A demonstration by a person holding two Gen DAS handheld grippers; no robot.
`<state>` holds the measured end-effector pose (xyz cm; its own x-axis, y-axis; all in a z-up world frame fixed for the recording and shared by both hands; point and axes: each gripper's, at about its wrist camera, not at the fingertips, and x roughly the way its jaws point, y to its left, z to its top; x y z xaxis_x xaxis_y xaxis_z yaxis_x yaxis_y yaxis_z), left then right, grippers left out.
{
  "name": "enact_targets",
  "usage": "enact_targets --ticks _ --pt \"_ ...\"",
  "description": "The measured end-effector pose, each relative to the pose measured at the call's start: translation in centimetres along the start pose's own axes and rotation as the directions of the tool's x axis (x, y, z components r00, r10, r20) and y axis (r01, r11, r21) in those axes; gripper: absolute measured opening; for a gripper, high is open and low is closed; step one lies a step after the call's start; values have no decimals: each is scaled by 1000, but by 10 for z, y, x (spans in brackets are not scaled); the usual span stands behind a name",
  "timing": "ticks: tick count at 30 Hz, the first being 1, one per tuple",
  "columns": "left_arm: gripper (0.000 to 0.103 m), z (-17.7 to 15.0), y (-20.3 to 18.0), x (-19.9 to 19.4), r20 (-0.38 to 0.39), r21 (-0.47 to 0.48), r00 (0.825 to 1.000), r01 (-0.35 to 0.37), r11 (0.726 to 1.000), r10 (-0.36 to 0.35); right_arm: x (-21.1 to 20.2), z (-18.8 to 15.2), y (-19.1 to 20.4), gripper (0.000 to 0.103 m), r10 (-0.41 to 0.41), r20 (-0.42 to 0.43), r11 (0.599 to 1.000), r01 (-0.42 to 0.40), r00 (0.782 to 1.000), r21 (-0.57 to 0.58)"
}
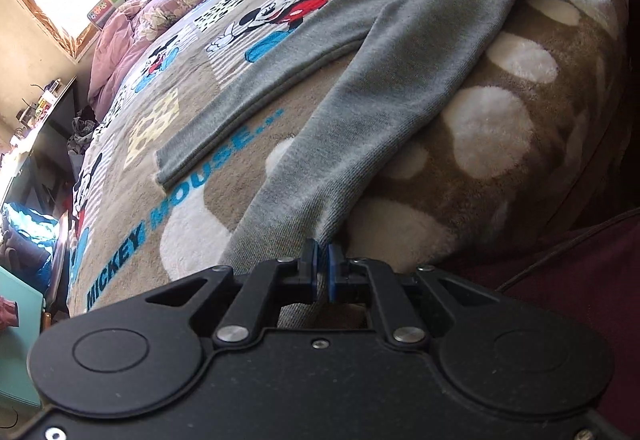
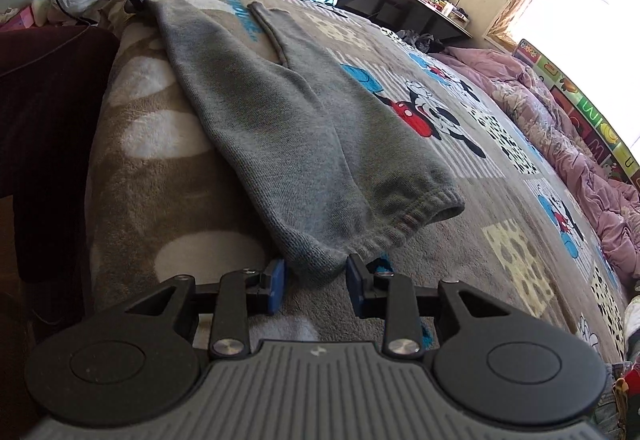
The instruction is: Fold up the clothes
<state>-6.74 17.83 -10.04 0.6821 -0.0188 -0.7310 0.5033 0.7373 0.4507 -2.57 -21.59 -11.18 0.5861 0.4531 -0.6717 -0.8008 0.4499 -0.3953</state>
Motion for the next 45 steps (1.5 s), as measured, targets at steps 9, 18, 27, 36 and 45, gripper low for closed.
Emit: enact_targets --ticks 9,18,27,36,45 --pt "24 -15 2 1 -53 -103 998 26 994 -32 -6 -19 10 36 22 -74 1000 -23 997 -17" --pt "42 -36 43 -19 12 -499 999 41 865 -40 -23 -22 -25 45 47 -8 971 -44 999 235" --pt "44 -65 84 -8 65 -907 997 71 414 -30 -17 -24 -89 58 74 153 658 -164 985 735" --pt "50 -84 94 6 148 -982 988 152 112 -40 25 -46 -103 64 104 167 312 -192 980 930" --pt "36 -92 92 15 147 -988 989 147 39 -2 50 -47 -83 52 109 182 254 -204 977 945"
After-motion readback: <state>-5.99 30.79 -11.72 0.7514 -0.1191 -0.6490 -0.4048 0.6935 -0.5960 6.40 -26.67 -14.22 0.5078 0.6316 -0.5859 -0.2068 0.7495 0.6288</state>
